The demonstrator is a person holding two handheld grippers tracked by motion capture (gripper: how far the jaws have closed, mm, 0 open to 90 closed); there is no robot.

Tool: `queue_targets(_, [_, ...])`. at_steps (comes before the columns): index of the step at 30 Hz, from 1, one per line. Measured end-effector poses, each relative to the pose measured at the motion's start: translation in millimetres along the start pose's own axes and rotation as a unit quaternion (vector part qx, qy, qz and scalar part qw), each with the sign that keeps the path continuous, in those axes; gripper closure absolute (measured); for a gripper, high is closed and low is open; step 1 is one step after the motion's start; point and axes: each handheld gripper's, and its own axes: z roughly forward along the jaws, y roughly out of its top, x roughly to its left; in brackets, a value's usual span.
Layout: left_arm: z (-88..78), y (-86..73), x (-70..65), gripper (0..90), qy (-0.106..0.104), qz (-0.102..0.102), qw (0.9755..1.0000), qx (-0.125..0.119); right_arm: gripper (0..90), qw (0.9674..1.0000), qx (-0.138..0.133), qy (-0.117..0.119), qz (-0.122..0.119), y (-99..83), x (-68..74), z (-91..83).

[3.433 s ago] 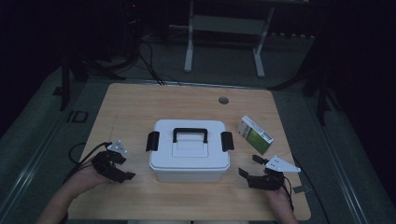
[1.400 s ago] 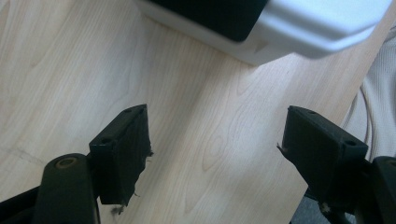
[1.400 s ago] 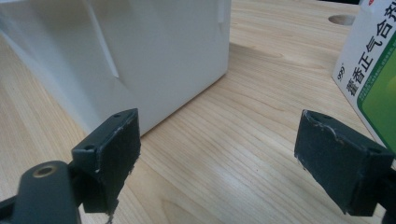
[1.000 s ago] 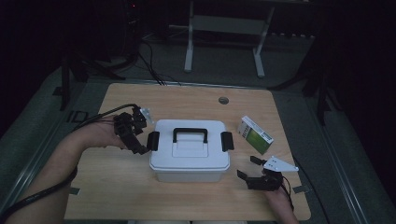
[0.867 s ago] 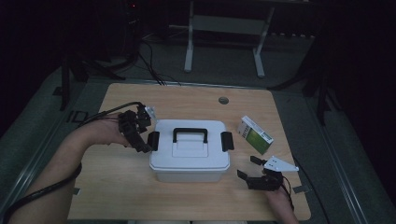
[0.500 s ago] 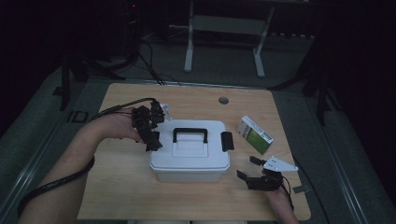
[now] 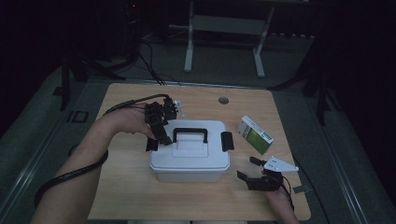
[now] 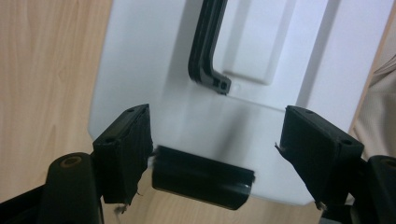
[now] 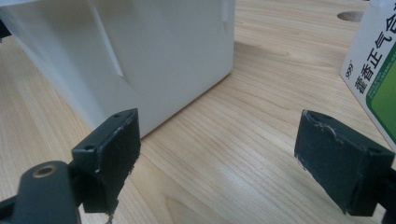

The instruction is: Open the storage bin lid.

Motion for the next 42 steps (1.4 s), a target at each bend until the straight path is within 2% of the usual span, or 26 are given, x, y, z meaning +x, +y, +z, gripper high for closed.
queue_targets(8, [-1.2, 24.8, -1.6, 25.1, -0.006, 0.017, 0.9998, -0.004, 14.2, 1.0, 0.0, 0.004, -0.001, -0.5, -0.2, 0.0])
queue_targets(12, [0.8, 35.4, -2.5, 25.1, -0.001, 0.03, 0.9995, 0.001, 14.2, 1.0, 0.004, 0.005, -0.004, -1.0, 0.8, 0.4])
queue_targets(13, [1.1, 38.4, -1.9, 25.4, -0.007, 0.03, 0.9995, 0.0, 14.2, 1.0, 0.004, 0.005, -0.004, -1.0, 0.9, 0.4])
queue_targets(15, [1.6, 43.6, -1.7, 27.9, -0.005, 0.032, 0.9995, -0.001, 14.2, 1.0, 0.003, 0.005, -0.003, -1.0, 1.0, 0.2])
queue_targets(25, [11.6, 66.8, -2.3, 31.4, -0.005, 0.057, 0.9982, 0.016, 14.2, 1.0, 0.002, 0.008, -0.003, -2.1, 1.1, -0.2])
queue_targets(28, [15.2, 71.5, -3.6, 37.7, -0.018, 0.066, 0.9974, 0.021, 14.2, 1.0, 0.001, 0.008, -0.002, -2.2, 0.5, -0.8])
queue_targets(33, [20.6, 77.3, -5.3, 48.2, -0.023, 0.085, 0.9956, 0.032, 14.2, 1.0, 0.001, 0.009, 0.001, -2.5, 0.2, -0.8])
queue_targets(34, [21.7, 78.1, -5.0, 50.6, -0.03, 0.088, 0.9951, 0.034, 14.2, 1.0, 0.0, 0.009, 0.0, -2.5, 0.1, -0.8])
queue_targets(39, [25.5, 81.8, -4.5, 59.6, -0.027, 0.098, 0.9937, 0.047, 14.2, 1.0, -0.001, 0.01, 0.0, -2.7, -0.2, -1.1])
queue_targets(41, [25.0, 82.1, -4.8, 63.3, -0.026, 0.101, 0.9935, 0.046, 14.2, 0.9999, -0.001, 0.01, 0.001, -2.7, -0.1, -1.3])
queue_targets(42, [25.1, 82.4, -4.6, 66.1, -0.033, 0.099, 0.9933, 0.05, 14.2, 0.9999, -0.001, 0.01, 0.001, -2.8, -0.1, -1.3])
